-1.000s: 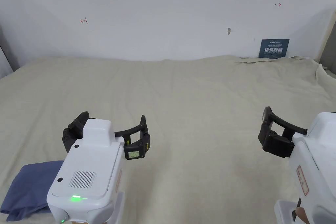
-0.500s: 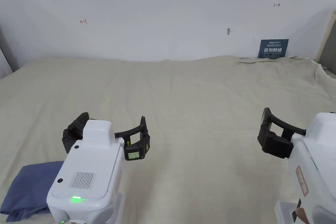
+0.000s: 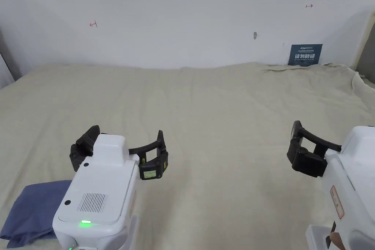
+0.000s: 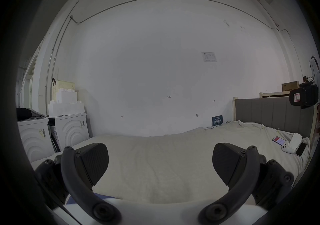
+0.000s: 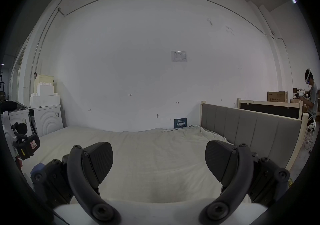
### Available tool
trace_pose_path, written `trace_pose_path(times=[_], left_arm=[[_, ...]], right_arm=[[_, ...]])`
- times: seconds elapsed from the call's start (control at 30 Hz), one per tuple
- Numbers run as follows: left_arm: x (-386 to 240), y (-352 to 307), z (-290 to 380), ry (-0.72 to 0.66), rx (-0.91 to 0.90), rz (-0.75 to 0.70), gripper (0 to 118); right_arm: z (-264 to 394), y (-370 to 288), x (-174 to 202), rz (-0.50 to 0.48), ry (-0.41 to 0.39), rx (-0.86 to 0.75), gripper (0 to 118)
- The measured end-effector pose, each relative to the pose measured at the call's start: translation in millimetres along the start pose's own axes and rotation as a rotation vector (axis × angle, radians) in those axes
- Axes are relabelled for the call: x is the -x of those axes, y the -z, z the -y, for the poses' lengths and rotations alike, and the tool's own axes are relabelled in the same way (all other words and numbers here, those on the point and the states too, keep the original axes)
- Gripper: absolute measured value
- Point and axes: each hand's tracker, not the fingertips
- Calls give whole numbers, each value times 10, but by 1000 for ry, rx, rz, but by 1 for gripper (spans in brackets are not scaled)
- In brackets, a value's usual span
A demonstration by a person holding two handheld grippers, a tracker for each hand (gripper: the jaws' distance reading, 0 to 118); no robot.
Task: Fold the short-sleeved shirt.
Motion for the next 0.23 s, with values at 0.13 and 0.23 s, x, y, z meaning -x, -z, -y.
trace_pose_path(times=[0.13,0.23], left_arm=[[1,-1,-6,-3,-3,-1,118],[0,-2,-9,-2,-6,-4,118]], right_arm=[[-12,-1,2,1,2,-4,108],[-21,-2,-2,-2,2,-5,108]])
